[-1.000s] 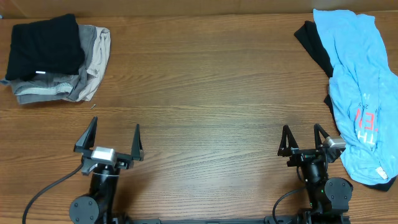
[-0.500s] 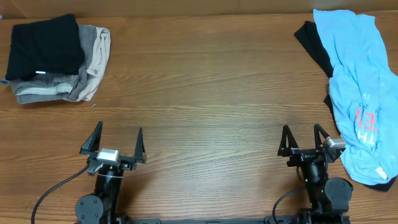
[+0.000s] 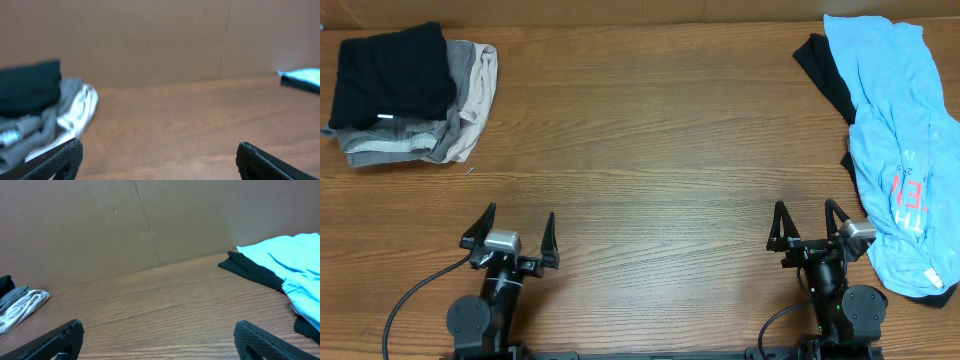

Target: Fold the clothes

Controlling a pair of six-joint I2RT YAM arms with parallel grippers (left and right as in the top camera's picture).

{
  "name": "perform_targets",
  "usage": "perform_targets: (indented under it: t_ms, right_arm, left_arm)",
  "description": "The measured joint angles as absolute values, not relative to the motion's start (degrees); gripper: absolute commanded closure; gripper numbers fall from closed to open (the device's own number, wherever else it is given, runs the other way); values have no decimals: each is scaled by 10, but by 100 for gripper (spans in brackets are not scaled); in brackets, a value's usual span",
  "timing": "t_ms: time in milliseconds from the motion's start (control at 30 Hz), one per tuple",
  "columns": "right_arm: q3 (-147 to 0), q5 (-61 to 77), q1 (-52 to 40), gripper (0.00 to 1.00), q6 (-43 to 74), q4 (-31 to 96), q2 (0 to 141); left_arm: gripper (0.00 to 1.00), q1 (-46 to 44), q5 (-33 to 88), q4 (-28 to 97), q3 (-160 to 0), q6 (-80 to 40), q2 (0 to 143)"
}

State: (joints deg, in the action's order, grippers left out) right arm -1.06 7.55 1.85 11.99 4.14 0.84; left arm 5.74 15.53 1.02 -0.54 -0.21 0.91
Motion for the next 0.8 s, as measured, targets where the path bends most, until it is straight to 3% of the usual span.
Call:
perform_targets:
  t_ms: [800]
  right_arm:
    - [-11, 76, 18, 0, 119, 41, 8]
  left_arm:
    - [0, 57, 154, 29, -5, -2, 9]
